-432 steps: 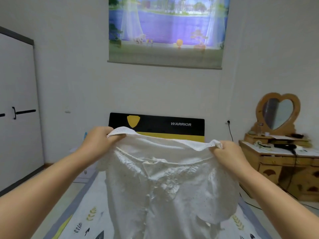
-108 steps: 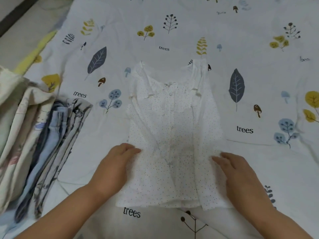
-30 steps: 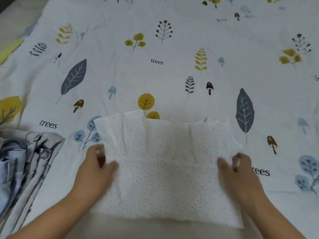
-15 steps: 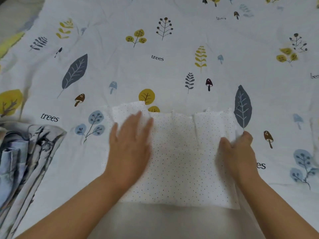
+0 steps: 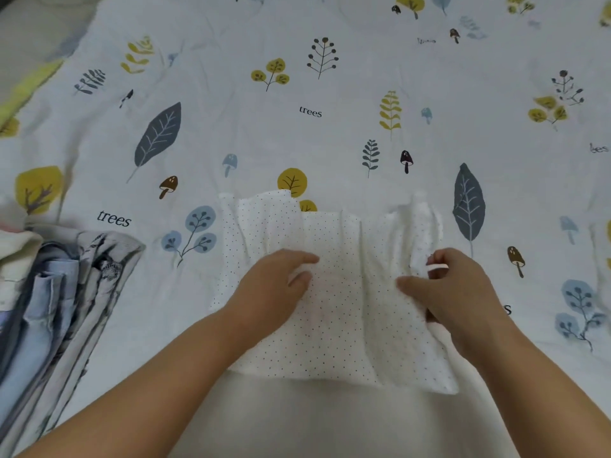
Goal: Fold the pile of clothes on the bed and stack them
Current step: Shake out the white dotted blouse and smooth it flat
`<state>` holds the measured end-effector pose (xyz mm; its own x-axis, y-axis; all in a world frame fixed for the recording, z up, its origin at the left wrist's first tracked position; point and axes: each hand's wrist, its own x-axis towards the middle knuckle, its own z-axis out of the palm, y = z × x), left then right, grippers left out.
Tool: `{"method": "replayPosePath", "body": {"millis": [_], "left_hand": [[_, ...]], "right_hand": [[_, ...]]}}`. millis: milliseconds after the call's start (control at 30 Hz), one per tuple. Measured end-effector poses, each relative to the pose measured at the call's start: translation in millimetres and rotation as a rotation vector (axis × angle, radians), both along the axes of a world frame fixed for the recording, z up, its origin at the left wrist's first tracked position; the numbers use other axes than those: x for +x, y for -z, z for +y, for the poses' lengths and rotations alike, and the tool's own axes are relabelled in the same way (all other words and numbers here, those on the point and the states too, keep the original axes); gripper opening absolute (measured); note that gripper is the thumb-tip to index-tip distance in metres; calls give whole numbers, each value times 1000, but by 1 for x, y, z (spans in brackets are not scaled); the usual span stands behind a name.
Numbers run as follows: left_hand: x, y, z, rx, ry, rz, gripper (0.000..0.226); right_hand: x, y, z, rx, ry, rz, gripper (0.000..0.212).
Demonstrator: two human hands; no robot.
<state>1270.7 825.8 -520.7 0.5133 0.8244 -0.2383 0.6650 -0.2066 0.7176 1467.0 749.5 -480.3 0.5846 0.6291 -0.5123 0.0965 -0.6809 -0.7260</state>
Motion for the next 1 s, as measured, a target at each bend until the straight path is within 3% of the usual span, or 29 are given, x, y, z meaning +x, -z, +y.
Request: {"method": "replayPosePath", "body": {"millis": [200,267,367,433,500,600,667,800,900,1000], "left_hand": [[-13,-33,25,-261,-231,-320,30],[-19,-39,31,-452,-257,-410,28],[-33,-41,40,-715,-251,-484,49],[-39,-36,45,-673,-288,-425,28],[-44,-25,50,-485,-377,-275,21],[-48,-7,51,-168,-514,-60,36],[-48,2,44,-37,-588,41,58],[-39,15,13,-84,-487,145,90],[-37,22,3,-153,-445,103,93],[-41,23,8,-233,-453,-52,89]], "right_hand": [[-76,-17,19,191,-169,-134,28],[-105,-17,27,191,-238,-172,29],[-140,-10,36,205,-346,-159,26],[-156,-4,37,208,-448,-144,30],[-162,3,33,198,-533,-160,28],[-155,11,24,183,-519,-265,26],[-142,18,19,134,-479,-381,33],[-121,36,17,-103,-486,-512,54],[-114,46,23,-123,-398,-260,70],[-107,52,31,4,-256,-78,67]]}}
